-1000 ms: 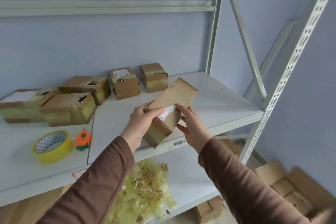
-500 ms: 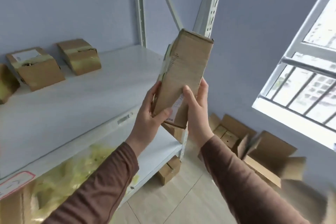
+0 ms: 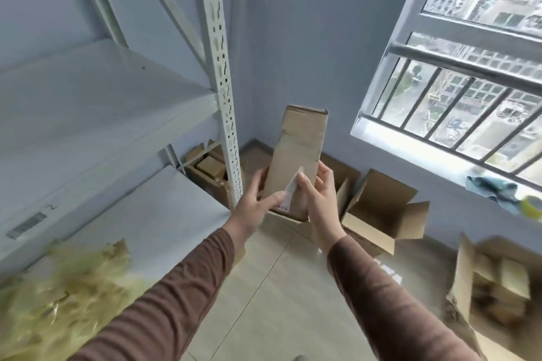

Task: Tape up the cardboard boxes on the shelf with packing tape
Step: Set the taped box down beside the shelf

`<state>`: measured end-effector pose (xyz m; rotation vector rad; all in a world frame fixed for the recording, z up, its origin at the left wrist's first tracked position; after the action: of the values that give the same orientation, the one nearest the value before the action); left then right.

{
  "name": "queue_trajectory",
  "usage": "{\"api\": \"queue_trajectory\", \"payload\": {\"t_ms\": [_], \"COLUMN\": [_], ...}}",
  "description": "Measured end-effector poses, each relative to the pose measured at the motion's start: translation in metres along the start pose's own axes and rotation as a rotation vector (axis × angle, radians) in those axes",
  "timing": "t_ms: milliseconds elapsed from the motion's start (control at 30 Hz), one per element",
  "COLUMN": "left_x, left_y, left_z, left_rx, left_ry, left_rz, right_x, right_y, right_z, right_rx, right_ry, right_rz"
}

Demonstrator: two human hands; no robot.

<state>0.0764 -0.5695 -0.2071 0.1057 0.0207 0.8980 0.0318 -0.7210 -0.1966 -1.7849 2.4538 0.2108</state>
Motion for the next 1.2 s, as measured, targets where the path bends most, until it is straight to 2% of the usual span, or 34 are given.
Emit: {"api": "queue_trajectory", "payload": {"t_ms": [167, 333, 667, 933, 1200], "left_x": [-0.035, -0.061, -0.061, -0.068, -0.083], "left_y": [-0.070, -0.143, -0.307, -0.415, -0.514], "left_z": [-0.043, -0.090, -0.174, -0.270, -0.399], "left_rx": [0.146, 0.280, 0.474, 0.584, 0.663], "left_ry": [0.037, 0.032, -0.031, 0.012, 0.023], "left_rz": [-0.022, -0.084, -0.216, -0.211, -0.134], "right_x": [0.066, 0.120, 0.181, 0.228, 0.284], "right_y": [-0.053, -0.104, -0.235, -0.331, -0.425], "right_z": [0.031, 0.077, 0.162, 0.253, 0.388], "right_rx": [-0.081, -0.244, -0.429, -0.486, -0.539], "right_ry": [0.121, 0.111, 0.142, 0.229, 0.312], "right_rz": [-0.054, -0.064, 0.009, 0.043, 0.003]}}
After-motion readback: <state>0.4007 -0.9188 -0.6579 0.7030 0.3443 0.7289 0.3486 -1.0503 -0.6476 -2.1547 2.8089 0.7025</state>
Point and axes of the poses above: each hand's wrist, its own y-axis away from the middle knuckle, its own x-axis out of the back of the hand, z = x × y, the point moved 3 cm from there along -y, towards the middle knuckle, and after that the axes turned 12 degrees about -z, right-handed, at the moved point
